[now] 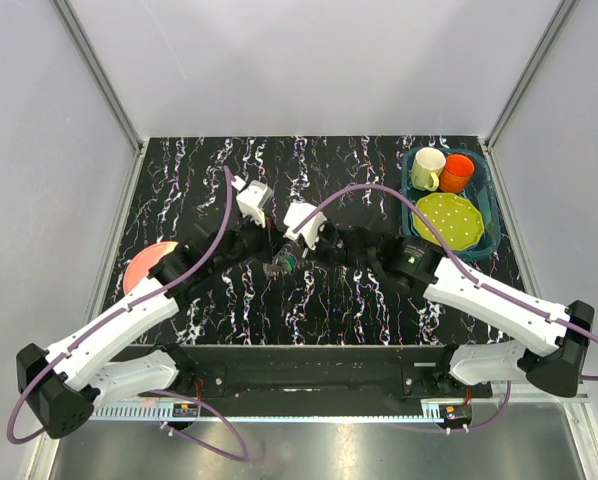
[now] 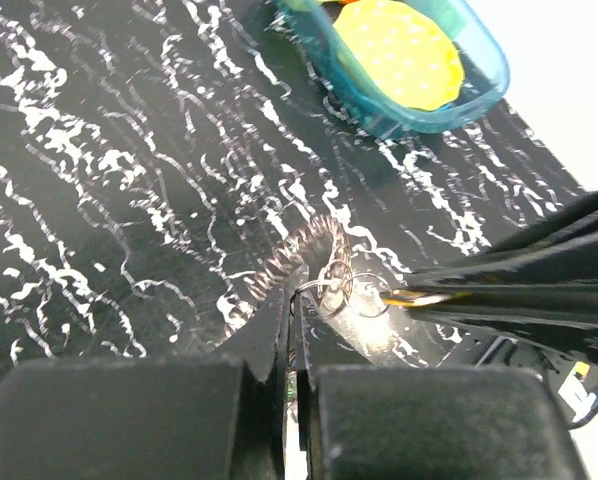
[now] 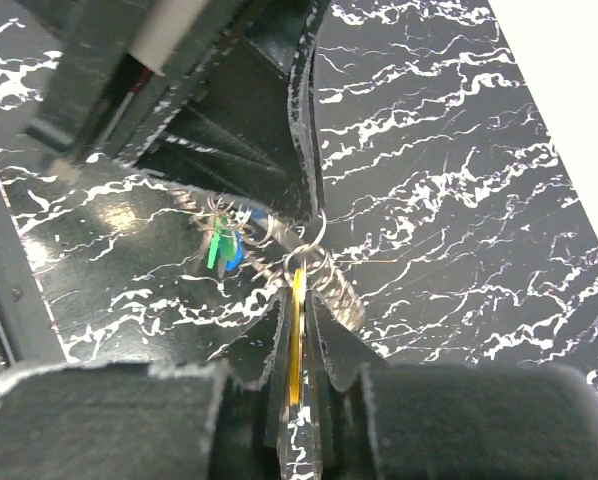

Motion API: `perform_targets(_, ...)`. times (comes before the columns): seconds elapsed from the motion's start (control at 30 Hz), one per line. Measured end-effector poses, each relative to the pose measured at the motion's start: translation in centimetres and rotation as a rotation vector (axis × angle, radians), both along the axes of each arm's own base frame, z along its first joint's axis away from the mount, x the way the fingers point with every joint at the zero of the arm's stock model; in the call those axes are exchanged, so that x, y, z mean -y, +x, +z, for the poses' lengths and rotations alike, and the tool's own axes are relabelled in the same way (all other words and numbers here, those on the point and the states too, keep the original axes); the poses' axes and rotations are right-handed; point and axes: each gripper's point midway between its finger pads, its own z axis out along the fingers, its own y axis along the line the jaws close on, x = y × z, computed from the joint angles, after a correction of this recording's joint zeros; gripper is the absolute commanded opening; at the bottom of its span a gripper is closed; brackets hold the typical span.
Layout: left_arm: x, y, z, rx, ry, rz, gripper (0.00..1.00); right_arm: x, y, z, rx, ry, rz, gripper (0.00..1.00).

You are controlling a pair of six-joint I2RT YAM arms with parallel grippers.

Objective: Remove the keys from the keyring

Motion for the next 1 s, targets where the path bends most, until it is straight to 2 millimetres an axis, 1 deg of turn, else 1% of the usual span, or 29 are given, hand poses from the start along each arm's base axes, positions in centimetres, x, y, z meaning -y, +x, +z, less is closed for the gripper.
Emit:
perform_targets(0.07, -0.6, 0.3, -0.8, -0.019, 0.026, 0.032, 0.00, 0.0, -0.3, 0.1, -0.016, 0.011, 0.006, 0.17)
perform_targets(0.1, -1.0, 0.4, -1.1, -0.029, 0.038, 0.045, 0.00, -0.1, -0.6, 0.2, -0.028, 0.022, 0.011, 0.22)
perform_targets(0.13, -1.3, 0.5, -1.5, -0.038, 0.050, 0.060, 0.00, -0.2, -0.8, 0.3, -0.040, 0.031, 0.014, 0.23)
perform_targets(0.23, -1.9, 0.8, -2.2, -0.053, 0.069, 0.089, 0.00, -0.5, -1.4, 0.4, -0.087, 0.060, 0.019, 0.24)
perform_targets(0.37, -2.2, 0.7, -2.6, -0.059, 0.075, 0.099, 0.00, -0.5, -2.0, -0.1, -0.158, 0.082, -0.007, 0.27)
perform_targets(0.43, -2.2, 0.5, -2.7, -0.049, 0.064, 0.092, 0.00, -0.3, -1.8, -0.1, -0.173, 0.094, -0.038, 0.31)
perform_targets(0.5, -2.3, 0.1, -2.7, -0.031, 0.045, 0.079, 0.00, -0.1, -1.5, 0.0, -0.172, 0.114, -0.074, 0.32)
perform_targets(0.63, -2.2, -0.8, -2.4, 0.005, 0.001, 0.027, 0.00, 1.0, -0.4, 0.5, -0.182, 0.189, -0.107, 0.37)
perform_targets(0.73, -1.6, -1.1, -1.7, 0.027, -0.027, -0.020, 0.00, 2.5, 2.2, 1.7, -0.203, 0.284, -0.122, 0.40)
perform_targets(0.8, -1.2, -1.4, -1.2, 0.044, -0.042, -0.050, 0.00, 2.9, 3.1, 2.2, -0.213, 0.333, -0.096, 0.41)
perform_targets(0.87, -0.9, -1.7, -0.7, 0.063, -0.054, -0.083, 0.00, 2.8, 3.0, 2.3, -0.229, 0.357, -0.039, 0.41)
perform_targets(1.0, -0.6, -2.6, 0.3, 0.108, -0.073, -0.139, 0.00, 1.5, 0.7, 1.9, -0.266, 0.363, 0.132, 0.36)
